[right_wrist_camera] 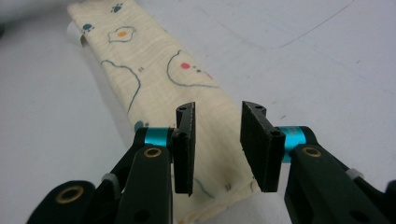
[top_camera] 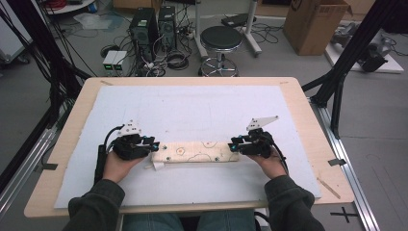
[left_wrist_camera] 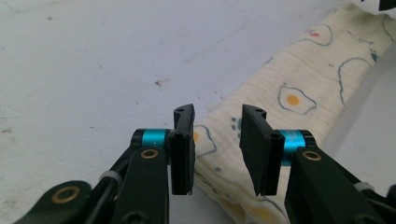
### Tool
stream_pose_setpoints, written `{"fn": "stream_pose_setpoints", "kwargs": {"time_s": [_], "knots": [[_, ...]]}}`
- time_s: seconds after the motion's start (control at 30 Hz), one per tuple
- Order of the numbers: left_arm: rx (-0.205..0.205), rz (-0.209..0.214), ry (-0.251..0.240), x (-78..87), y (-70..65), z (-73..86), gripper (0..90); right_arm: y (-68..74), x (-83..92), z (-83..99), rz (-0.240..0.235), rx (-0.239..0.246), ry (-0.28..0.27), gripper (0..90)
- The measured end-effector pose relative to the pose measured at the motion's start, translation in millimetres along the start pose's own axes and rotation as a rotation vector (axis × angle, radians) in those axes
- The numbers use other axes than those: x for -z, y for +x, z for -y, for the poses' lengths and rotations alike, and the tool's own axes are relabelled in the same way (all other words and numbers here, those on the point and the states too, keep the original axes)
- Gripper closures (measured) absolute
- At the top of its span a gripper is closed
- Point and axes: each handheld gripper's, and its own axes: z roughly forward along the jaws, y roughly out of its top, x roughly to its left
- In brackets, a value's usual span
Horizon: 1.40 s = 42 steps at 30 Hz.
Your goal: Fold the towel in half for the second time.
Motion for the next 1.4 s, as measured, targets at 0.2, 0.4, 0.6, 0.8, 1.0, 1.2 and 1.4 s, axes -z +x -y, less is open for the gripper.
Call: {"fn": "stream_pose_setpoints", "kwargs": {"time_s": [0.2,0.4,0.6,0.8,1.0,1.2,1.4], "knots": [[0.040,-0.015,0.013,-6.4,7.0,1.6,61.2,-7.6,-2.2,-5.9,0.018,-0.024,0.001,62.4],[0.068,-0.026,0.040,-13.4,12.0,3.8,56.8,-16.7,-10.2,-3.0,0.032,-0.071,0.033,58.6],[0.085,-0.006,0.069,-18.3,13.1,5.7,52.5,-21.8,-18.2,-0.2,0.025,-0.096,0.064,55.9],[0.063,0.007,0.106,-21.5,11.9,7.0,57.7,-24.9,-21.6,8.4,0.022,-0.120,0.086,56.0],[0.041,0.016,0.135,-24.4,10.5,8.1,67.4,-24.4,-23.8,15.7,0.021,-0.116,0.085,63.5],[0.043,0.017,0.127,-25.0,10.0,8.5,71.4,-27.7,-21.4,16.1,0.026,-0.133,0.068,60.7],[0.041,0.018,0.130,-25.3,9.4,8.5,74.8,-27.2,-22.1,16.6,0.019,-0.139,0.082,62.8]]}}
